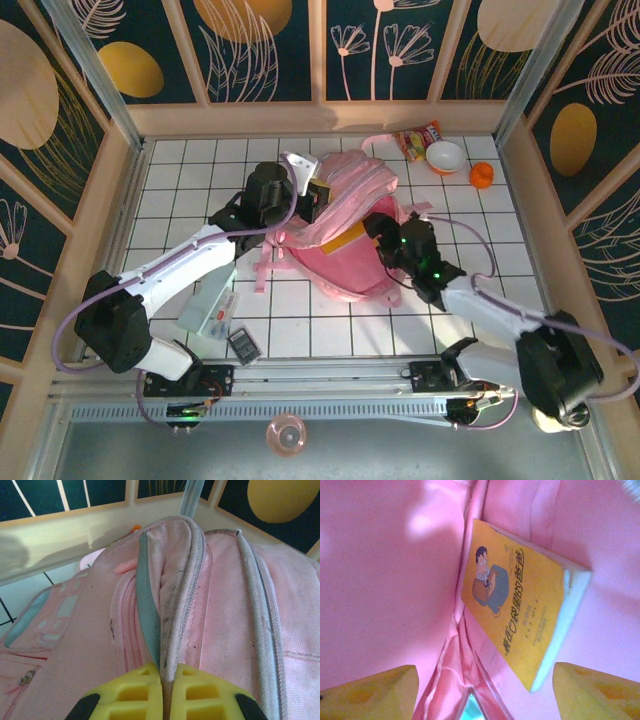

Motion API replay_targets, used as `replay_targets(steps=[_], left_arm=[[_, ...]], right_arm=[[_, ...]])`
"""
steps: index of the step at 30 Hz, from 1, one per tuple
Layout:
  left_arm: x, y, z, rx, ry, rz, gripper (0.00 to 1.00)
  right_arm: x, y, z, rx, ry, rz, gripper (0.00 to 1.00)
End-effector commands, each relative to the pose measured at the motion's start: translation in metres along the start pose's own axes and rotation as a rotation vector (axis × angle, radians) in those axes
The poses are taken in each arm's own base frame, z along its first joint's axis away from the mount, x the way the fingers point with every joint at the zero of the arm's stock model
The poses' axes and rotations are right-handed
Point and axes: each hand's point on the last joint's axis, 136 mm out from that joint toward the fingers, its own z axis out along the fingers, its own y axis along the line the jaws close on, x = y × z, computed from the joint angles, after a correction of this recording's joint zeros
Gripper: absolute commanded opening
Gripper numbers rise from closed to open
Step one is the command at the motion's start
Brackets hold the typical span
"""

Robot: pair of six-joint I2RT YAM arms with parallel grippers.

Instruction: Pack the student bag

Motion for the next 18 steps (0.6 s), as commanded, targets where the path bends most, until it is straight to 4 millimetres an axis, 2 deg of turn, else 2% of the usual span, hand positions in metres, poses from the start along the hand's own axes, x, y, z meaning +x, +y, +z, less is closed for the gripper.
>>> replay_targets(steps=[1,5,7,9,11,13,15,18], left_arm=[[-0.022,0.007,0.0,-0.023,-0.086,0.112,0.0],[0.031,0.006,0.017,0.035,0.046,0.211,0.0],[0.058,0.001,0.025,0.085,0.12,0.243,0.0],[0.079,-0.004,0.031,0.131,0.184,0.225,0.27],[0.082,-0.008,0.031,0.154,0.191,0.173,0.54],[0.074,-0.005,0.024,0.131,0.14,0.122,0.68],[0.059,0.007,0.013,0.093,0.068,0.045,0.75],[0.051,0.037,-0.008,0.032,0.003,-0.112,0.8]], right_arm=[[-0.013,-0.027,-0.031,0.139,-0.04,-0.091,0.7],[-0.043,0.003,-0.075,0.116,-0.155,-0.193,0.69],[-0.052,0.02,-0.09,0.086,-0.193,-0.251,0.68],[-0.054,0.038,-0.096,0.047,-0.193,-0.361,0.67],[-0.049,0.055,-0.095,-0.001,-0.158,-0.515,0.68],[-0.034,0.071,-0.091,-0.063,-0.079,-0.669,0.66],[-0.021,0.08,-0.086,-0.087,-0.009,-0.82,0.66],[0.003,0.08,-0.073,-0.064,0.116,-1.07,0.67]])
